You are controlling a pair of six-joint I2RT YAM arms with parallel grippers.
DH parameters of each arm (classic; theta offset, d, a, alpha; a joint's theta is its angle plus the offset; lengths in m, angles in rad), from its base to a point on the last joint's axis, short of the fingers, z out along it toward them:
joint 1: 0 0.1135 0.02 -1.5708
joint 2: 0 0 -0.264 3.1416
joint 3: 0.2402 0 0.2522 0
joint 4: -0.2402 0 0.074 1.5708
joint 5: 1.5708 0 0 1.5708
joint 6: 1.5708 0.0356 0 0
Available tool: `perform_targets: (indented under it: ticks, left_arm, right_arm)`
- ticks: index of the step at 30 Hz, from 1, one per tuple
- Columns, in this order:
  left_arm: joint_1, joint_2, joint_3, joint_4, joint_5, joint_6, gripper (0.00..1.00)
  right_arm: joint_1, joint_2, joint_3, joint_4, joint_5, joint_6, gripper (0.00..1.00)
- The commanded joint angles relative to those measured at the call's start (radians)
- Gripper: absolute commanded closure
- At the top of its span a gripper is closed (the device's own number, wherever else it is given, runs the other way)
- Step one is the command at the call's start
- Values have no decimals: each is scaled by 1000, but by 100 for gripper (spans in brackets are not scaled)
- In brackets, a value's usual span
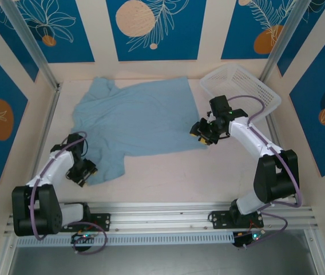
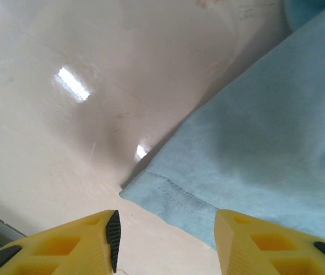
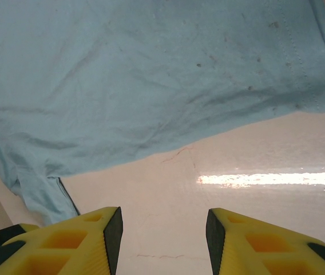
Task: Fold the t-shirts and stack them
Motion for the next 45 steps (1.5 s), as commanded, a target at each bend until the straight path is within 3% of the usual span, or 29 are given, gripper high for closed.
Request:
perform_targets:
  ticks: [1,5,12,15,17,24,28,38,45]
  left_arm:
    - [-6,42,-43,43,25,-22,52]
    - [-6,88,-84,134,70,-51,57]
    - [-6,87,-79,155,52,-74,100]
    - [-6,33,-60,109,35,-79,100]
    - [-6,-19,-48,65,23,-88,100]
    - [-10,-268,49,-178,-87,-149,100]
    - [-10,-342,94,-267,-143,-188,100]
    - [-10,-367,110,-284,-140,-184,100]
    - [-10,-375,96,-280,-128,-177,100]
  right_arm:
    - [13,-13,2,10,-33,18,55]
    - [15,-45,-35,113,-161,26,51]
    - [40,-83,-96,197,-362,62,48]
    - [40,-101,-109,153,-394,54,48]
    - [37,-112,-101,74,-348,35,48]
    - [-84,-105,-113,-88,-11,25,57]
    - [-126,-43,-122,-92,105,61,62]
    - [-116,101,-171,4,78,151,69]
    - [-76,151,-192,56,52,186,68]
